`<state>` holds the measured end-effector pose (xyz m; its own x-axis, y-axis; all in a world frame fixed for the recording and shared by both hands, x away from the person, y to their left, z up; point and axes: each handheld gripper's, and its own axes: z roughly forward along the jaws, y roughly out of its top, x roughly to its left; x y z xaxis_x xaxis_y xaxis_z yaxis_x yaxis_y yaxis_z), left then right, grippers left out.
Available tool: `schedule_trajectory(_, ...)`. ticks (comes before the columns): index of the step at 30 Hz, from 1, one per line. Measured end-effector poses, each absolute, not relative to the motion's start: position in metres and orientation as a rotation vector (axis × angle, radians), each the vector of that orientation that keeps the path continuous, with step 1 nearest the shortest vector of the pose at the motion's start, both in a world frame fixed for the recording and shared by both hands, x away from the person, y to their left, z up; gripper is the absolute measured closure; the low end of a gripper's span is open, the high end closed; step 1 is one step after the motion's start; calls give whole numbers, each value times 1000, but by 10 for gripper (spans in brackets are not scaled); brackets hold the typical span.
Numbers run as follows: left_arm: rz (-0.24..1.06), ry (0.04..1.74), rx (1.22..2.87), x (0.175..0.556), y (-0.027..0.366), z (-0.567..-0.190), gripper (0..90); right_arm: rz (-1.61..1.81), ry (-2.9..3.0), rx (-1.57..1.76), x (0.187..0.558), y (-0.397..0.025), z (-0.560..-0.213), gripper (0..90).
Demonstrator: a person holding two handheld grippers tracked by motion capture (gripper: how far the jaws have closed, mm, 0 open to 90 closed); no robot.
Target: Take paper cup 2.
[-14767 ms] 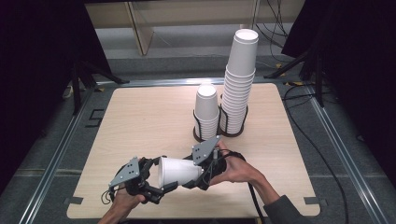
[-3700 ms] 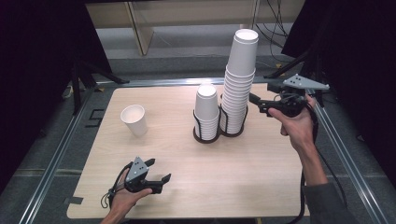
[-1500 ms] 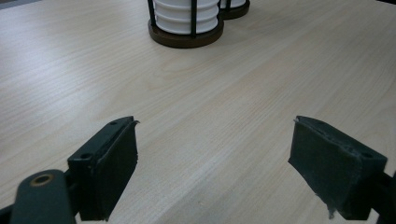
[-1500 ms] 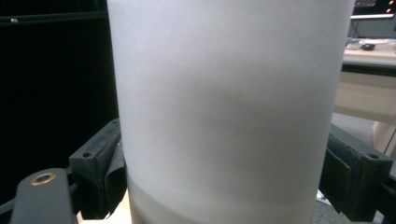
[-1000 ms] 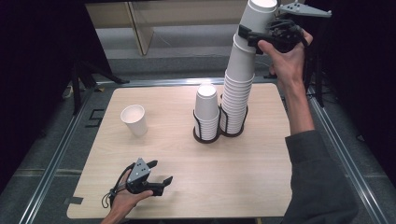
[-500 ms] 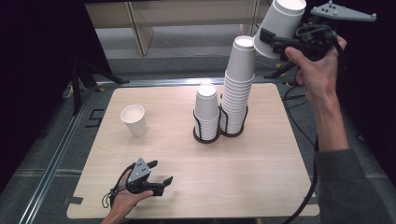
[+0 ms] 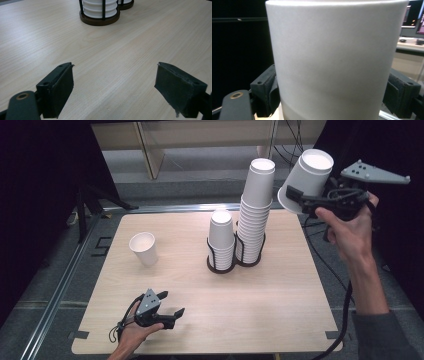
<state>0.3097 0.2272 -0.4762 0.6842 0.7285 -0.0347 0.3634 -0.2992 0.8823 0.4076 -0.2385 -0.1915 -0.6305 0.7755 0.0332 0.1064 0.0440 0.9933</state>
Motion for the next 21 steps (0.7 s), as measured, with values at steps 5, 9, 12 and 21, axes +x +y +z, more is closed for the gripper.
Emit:
schedule_trajectory(5, 473, 851, 1908, 311, 227, -477, 145, 1655, 1840, 892, 395, -237, -225, 159)
schedule_trajectory(9, 485, 873, 1906, 311, 227, -477, 145, 1651, 1875, 887, 388, -231, -251, 159)
schedule_trajectory(12, 484, 870, 1907, 313, 228, -477, 145, 1647, 1896, 898, 386, -226, -269, 159)
schedule_trajectory(21, 508, 870, 1909, 314, 229, -478, 145, 1702, 1957, 898, 383, -200, -316, 159)
